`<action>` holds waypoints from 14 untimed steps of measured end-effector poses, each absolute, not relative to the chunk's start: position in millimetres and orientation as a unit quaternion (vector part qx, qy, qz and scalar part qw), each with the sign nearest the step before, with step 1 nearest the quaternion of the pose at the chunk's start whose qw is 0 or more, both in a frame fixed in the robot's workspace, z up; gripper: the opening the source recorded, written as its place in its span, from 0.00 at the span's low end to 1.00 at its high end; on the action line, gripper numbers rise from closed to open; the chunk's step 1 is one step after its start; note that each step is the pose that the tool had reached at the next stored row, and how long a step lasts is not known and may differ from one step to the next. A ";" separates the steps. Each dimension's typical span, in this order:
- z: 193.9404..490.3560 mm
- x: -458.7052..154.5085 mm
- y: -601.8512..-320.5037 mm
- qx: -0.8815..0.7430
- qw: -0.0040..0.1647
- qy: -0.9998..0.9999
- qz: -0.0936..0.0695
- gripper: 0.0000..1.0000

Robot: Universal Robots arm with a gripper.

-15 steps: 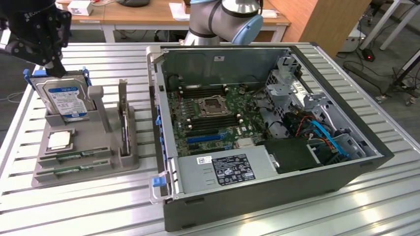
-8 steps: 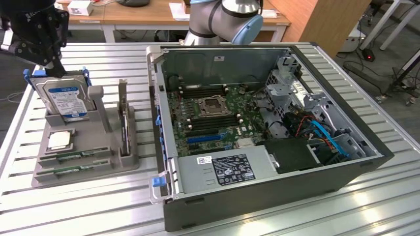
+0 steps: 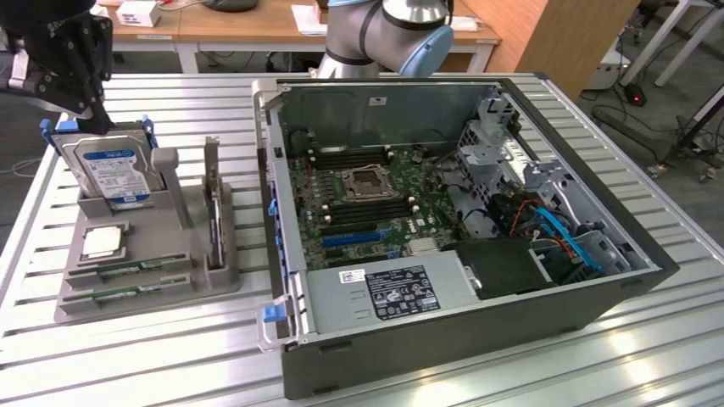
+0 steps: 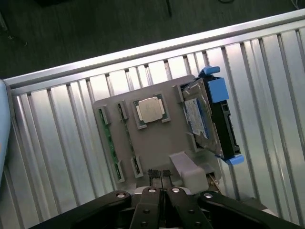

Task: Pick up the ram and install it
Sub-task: 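Pick up the ram and move it above insertion slot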

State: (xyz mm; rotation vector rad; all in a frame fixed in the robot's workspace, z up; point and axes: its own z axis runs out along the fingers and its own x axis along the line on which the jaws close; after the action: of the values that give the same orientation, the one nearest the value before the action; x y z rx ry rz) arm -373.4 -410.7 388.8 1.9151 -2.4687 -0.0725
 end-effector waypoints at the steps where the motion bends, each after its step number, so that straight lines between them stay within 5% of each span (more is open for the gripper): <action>1: 388.9 -373.4 -410.8 0.617 0.008 -0.787 -0.023 0.09; 14: 388.8 -373.4 -410.7 0.664 0.010 -0.748 -0.023 0.09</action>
State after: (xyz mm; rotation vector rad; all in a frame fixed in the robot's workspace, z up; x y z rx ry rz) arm -373.4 -410.7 388.8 2.0715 -2.3332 -0.0705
